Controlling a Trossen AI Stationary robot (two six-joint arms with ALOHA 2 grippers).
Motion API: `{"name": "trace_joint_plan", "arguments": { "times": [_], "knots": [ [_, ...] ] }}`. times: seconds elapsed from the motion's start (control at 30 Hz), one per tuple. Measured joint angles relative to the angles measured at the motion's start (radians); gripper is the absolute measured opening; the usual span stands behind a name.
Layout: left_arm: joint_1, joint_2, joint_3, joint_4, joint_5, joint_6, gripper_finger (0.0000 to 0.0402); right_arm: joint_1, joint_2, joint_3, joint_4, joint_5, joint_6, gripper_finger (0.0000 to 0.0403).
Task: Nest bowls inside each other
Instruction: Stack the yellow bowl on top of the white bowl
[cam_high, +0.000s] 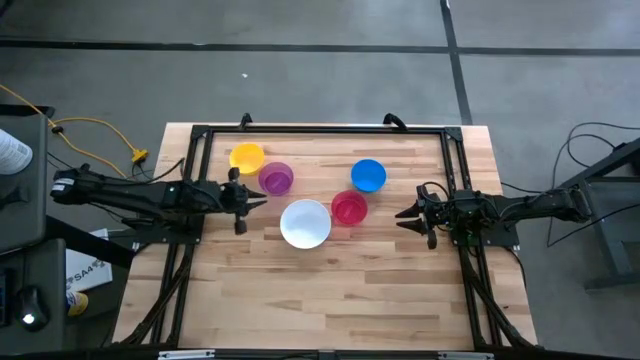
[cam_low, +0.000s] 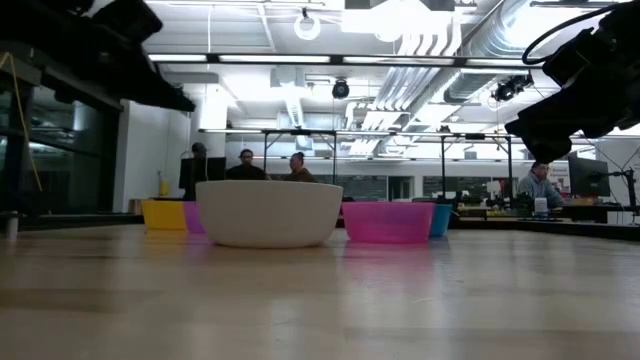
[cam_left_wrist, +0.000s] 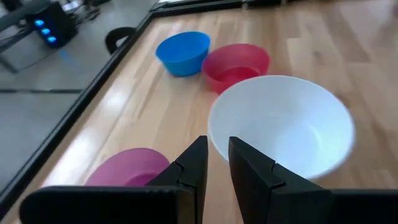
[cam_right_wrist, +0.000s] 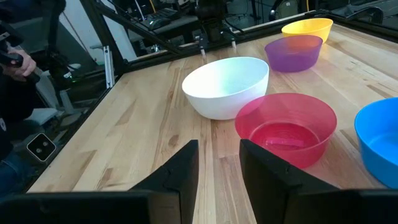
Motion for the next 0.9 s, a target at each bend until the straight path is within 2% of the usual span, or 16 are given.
{"name": "trace_joint_plan", "arguments": {
  "times": [0.27,0.37,0.47,0.7,0.9],
  "knots": [
    [0.001,0.182,0.106,-0.003,-0.132,-0.012,0.0065,0.0,0.0,0.0,0.0,0.0,0.0,0.011],
    [0.033,0.221,0.13,-0.025,-0.136,-0.015,0.0065,0.0,0.0,0.0,0.0,0.0,0.0,0.011],
    [0.097,0.246,0.157,-0.118,-0.139,-0.045,0.0065,0.0,0.0,0.0,0.0,0.0,0.0,0.011],
    [0.261,0.262,0.2,-0.276,-0.059,-0.056,0.0065,0.0,0.0,0.0,0.001,0.0,0.0,0.011],
    [0.348,0.262,0.263,-0.405,0.005,-0.012,0.0065,0.0,0.0,0.0,0.005,-0.002,0.0,0.011]
  ]
}}
